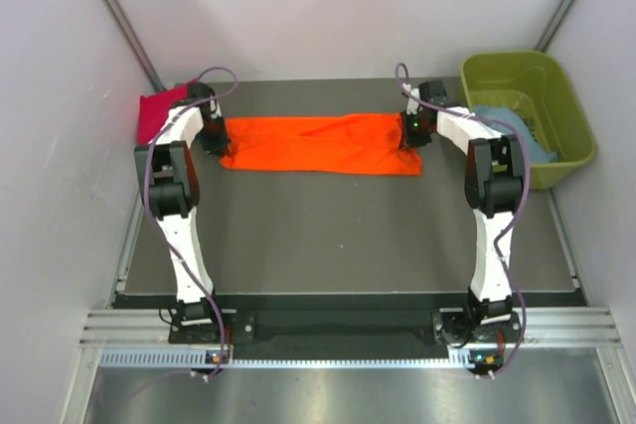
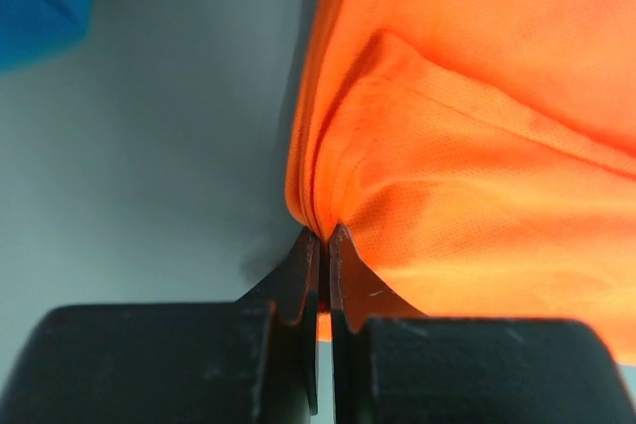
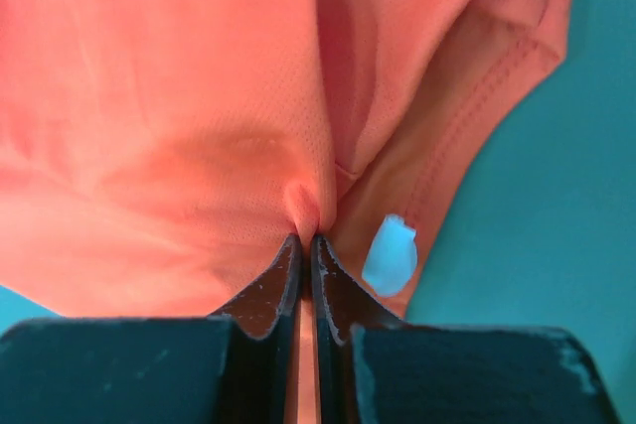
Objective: Fold and stack the t-shirts
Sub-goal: Fold the tshirt
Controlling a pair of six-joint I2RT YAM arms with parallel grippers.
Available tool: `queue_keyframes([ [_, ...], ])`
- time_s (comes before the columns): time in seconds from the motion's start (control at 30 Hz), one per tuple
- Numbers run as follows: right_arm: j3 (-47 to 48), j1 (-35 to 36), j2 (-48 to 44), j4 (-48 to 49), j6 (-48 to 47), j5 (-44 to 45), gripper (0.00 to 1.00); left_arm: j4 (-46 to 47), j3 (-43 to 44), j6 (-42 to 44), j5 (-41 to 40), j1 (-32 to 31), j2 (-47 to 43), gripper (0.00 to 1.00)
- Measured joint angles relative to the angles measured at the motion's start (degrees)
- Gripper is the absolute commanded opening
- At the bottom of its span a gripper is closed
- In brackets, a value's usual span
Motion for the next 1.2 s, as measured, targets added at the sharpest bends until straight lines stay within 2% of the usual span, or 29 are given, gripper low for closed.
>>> queue_keyframes([
  [0.33, 14.99, 0.00, 9.29, -1.09, 0.74, 0.37, 0.04, -2.84, -15.34, -1.53, 4.13, -3.82, -9.70, 0.00],
  [0.43, 16.35, -0.02, 9.94, -1.36, 0.70, 1.05, 0.00, -4.35, -17.99, -1.99, 4.96, -5.11, -11.65, 0.00],
  [0.57, 15.52, -0.24, 9.66, -1.05, 0.70, 1.03, 0.00, -5.68, -19.39, -2.01, 5.14, -5.73, -13.25, 0.00],
  [0.83, 5.53, -2.19, 2.34, -4.92, -0.85, 0.98, 0.01, -6.80, -19.39, -1.66, 4.72, -4.13, -15.43, 0.00],
  [0.9, 4.46, -2.69, 1.20, -6.40, -1.42, 1.07, 0.12, -7.06, -19.39, -1.51, 4.68, -3.34, -16.04, 0.00],
  [0.93, 4.07, -2.80, 0.76, -6.80, -1.53, 1.14, 0.32, -7.08, -19.39, -1.49, 4.66, -2.89, -16.24, 0.00],
  [1.03, 2.86, -2.95, -0.59, -7.63, -1.81, 1.57, 0.47, -7.15, -19.39, -1.44, 4.31, -1.40, -16.41, 0.00],
  [1.07, 2.32, -2.95, -1.25, -7.69, -1.79, 1.70, 0.49, -7.21, -19.39, -1.44, 4.28, -0.96, -16.39, 0.00],
  [1.1, 1.66, -2.95, -2.01, -7.72, -2.01, 1.79, 0.50, -7.28, -19.37, -1.44, 4.28, -0.61, -16.39, 0.04],
  [1.13, 0.74, -2.95, -3.26, -8.02, -1.79, 1.90, 0.52, -7.37, -19.26, -1.46, 4.28, -0.26, -16.39, 0.18],
  [1.2, -1.01, -2.95, -5.66, -8.07, -1.64, 2.08, 0.53, -7.37, -18.99, -1.46, 4.31, 0.17, -16.39, 0.31],
])
